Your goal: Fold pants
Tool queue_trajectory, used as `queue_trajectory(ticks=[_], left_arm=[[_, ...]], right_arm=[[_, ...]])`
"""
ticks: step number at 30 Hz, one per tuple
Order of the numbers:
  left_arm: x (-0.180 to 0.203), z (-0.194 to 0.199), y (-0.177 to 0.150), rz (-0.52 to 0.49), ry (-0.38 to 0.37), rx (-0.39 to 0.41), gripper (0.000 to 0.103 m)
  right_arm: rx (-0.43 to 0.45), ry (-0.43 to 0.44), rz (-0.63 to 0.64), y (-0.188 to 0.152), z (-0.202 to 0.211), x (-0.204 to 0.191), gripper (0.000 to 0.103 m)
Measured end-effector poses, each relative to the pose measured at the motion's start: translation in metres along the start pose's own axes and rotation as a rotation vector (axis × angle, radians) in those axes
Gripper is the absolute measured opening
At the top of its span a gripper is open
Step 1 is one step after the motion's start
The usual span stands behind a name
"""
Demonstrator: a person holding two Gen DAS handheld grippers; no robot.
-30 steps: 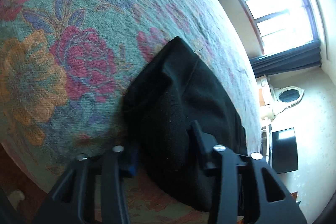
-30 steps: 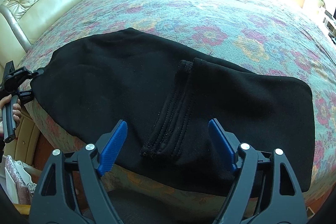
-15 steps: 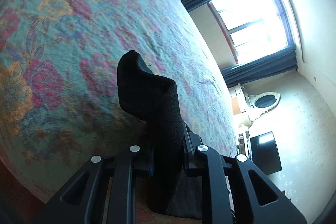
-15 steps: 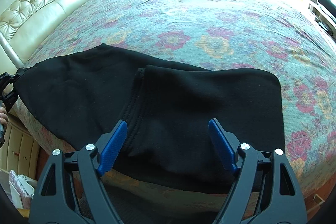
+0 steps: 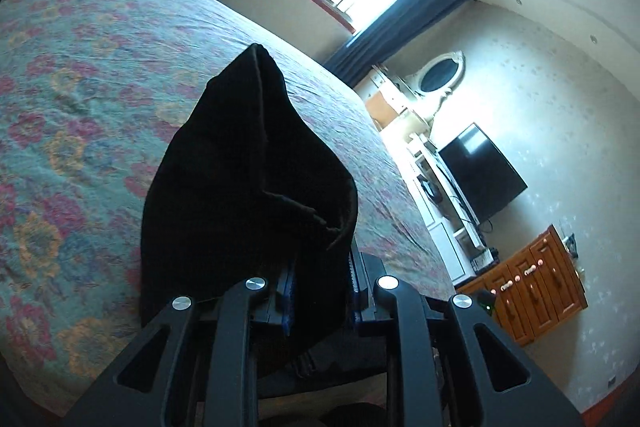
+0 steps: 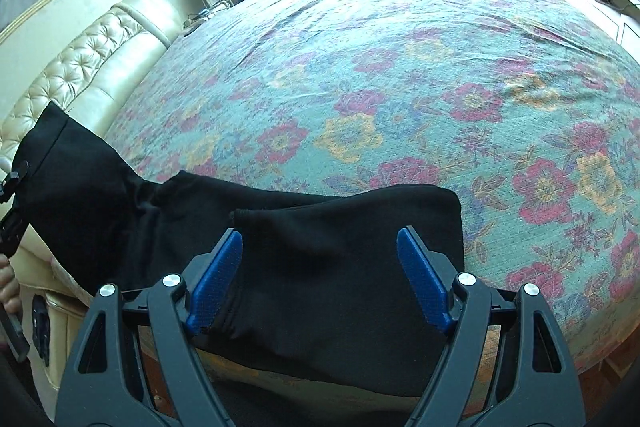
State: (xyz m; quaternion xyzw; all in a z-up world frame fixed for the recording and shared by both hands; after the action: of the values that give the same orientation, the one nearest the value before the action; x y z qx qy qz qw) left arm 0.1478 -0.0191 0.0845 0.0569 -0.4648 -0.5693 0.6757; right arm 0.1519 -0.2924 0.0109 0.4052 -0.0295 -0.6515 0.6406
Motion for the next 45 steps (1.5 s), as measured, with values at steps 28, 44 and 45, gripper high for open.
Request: queue_trajectory(ticks=[28, 44, 45], left_arm=[[-0.001, -0.075, -0.080, -0.175, 0.115, -0.102, 0.072], [-0.150, -0.085, -0.085, 0.170, 0.166, -0.184, 0.084], [-0.151, -0.086, -0.085, 0.184, 0.158, -0.184, 0.084]], right_arm=[[-0.214, 0.361, -0.298, -0.010, -0.047, -0.002, 0.080], [-0.390, 0.394, -0.343, -0.026, -0.127, -0.027, 0.087], [-0.398, 0.397, -0.346, -0.026, -0.129, -0.028, 0.087]])
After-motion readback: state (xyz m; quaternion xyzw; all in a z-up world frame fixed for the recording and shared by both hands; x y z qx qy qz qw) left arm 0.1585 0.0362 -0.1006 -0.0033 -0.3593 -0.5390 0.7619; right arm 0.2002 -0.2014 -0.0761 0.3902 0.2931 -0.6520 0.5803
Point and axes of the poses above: each gripper's, at about its wrist camera, not at the fingertips, and z roughly against the way its jaws point, x to its right, y to its top, the point moved 8 cm from there along -z, roughly the way its jaws point, and after that the axes turned 10 degrees about y, right-handed, at the moved point
